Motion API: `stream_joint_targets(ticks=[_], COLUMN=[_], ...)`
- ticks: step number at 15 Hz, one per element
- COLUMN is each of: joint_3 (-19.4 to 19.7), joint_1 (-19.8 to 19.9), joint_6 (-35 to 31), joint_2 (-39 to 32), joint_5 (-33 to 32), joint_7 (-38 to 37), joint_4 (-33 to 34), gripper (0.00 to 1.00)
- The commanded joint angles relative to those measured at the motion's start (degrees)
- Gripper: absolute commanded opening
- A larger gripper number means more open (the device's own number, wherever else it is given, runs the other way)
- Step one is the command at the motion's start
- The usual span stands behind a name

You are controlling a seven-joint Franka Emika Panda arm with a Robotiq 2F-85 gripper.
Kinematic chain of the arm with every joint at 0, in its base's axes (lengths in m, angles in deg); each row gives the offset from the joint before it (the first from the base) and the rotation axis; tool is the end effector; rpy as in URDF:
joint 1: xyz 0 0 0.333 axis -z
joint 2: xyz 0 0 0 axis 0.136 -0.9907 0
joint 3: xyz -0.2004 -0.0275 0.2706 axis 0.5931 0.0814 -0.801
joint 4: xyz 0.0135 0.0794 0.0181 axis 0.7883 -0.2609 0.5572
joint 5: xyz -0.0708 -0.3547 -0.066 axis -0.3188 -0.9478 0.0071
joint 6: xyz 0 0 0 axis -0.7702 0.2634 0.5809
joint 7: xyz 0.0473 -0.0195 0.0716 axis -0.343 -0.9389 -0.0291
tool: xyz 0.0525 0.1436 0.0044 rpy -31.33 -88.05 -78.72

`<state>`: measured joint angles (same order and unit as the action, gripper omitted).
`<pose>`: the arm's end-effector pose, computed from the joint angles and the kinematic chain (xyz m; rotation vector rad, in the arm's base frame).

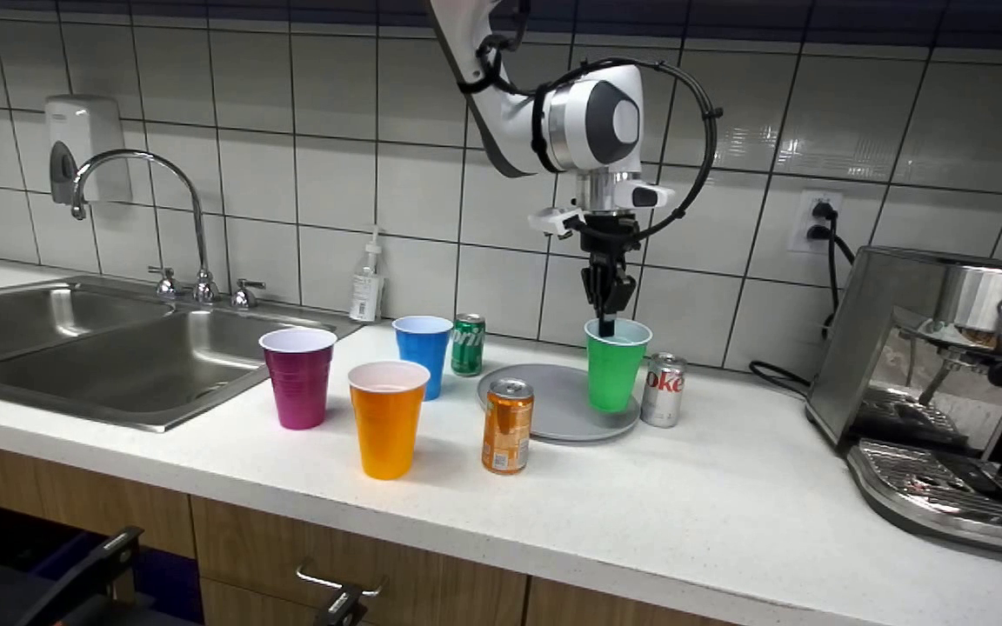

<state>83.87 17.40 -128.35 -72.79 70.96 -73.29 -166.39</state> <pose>0.6401 -0.2693 0.2650 2.5908 -1.5431 0.1276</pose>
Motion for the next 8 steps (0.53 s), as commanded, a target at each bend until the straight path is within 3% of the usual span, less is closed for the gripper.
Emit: stream_joint_targets(ticks=[1, 8], joint_3=[-0.75, -0.95], joint_1=[1.11, 1.42], joint_6=[5.18, 10.64], joint_2=[-5.07, -11.14], joint_5=[0.89, 0.71], joint_7=[2.09, 3.76], joint_4=[8.84, 18.61], gripper=[0.01, 0.01])
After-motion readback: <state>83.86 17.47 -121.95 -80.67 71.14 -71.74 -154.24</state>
